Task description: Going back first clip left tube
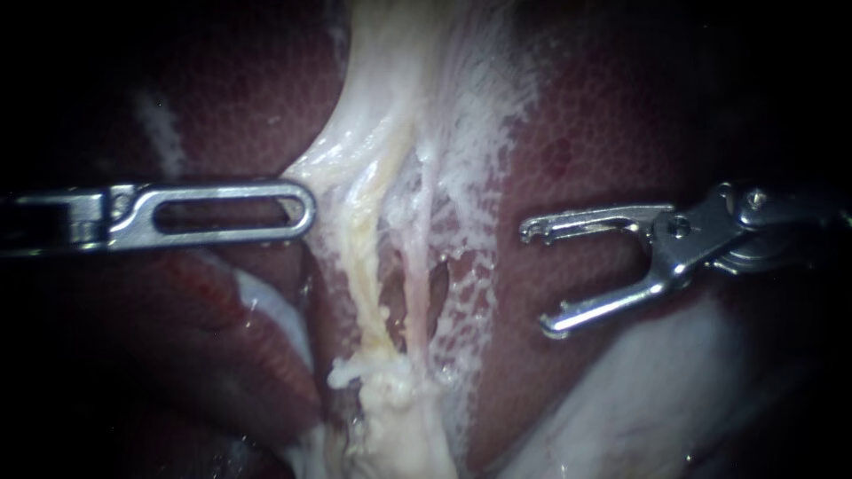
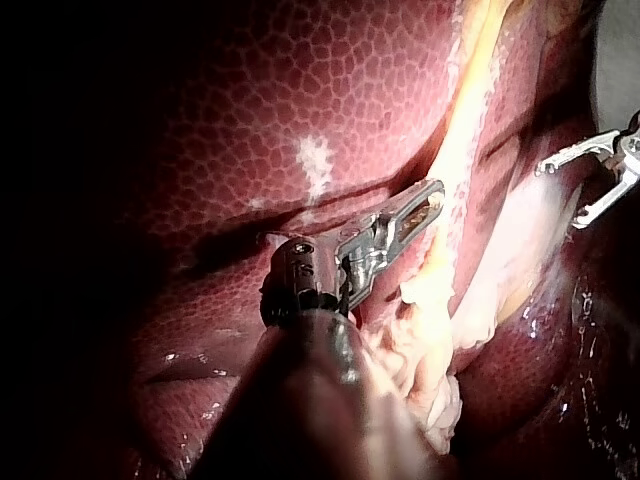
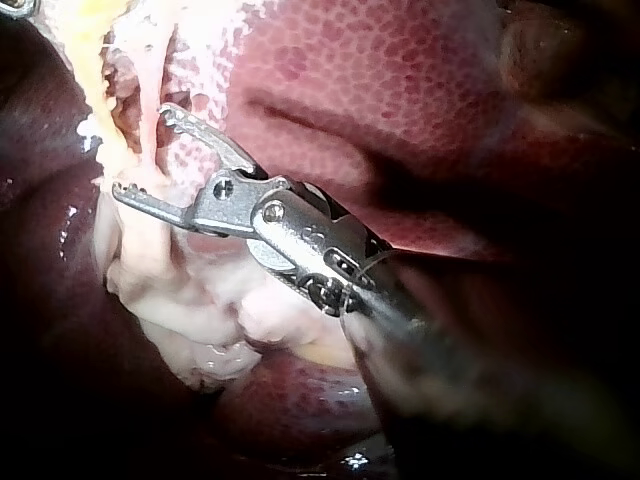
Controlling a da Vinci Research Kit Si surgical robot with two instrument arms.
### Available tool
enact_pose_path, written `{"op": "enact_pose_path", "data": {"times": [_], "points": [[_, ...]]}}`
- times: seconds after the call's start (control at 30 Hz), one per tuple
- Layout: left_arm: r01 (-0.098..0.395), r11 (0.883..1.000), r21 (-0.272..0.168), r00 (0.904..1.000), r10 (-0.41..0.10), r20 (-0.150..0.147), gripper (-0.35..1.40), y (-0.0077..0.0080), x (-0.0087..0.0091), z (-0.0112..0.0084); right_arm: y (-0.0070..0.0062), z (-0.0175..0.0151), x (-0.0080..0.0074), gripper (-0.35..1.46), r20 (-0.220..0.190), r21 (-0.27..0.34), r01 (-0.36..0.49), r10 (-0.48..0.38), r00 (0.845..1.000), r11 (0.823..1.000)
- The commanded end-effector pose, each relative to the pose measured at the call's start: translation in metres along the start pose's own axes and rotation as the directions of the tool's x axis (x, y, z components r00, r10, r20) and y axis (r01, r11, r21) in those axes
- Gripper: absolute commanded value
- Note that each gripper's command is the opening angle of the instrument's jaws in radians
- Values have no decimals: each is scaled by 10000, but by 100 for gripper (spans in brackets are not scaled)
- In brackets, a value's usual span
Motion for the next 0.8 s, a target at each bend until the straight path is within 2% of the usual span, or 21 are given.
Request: {"op": "enact_pose_path", "data": {"times": [0.03,0.2,0.33,0.8], "points": [[-36,10000,-43,10000,36,44,-35,3,5,4,0,0,-1,60,-1,4,1,-1,10000,10000],[-223,9997,138,9997,224,-50,-35,17,25,23,-1,-2,-1,60,-1,18,121,-121,9999,9999],[-227,9995,221,9997,229,-98,-35,19,36,33,-1,-3,-2,60,-1,33,242,-242,9997,9997],[-233,9990,375,9997,235,-64,-35,16,39,39,-4,-6,-5,60,2,65,614,-614,9981,9981]]}}
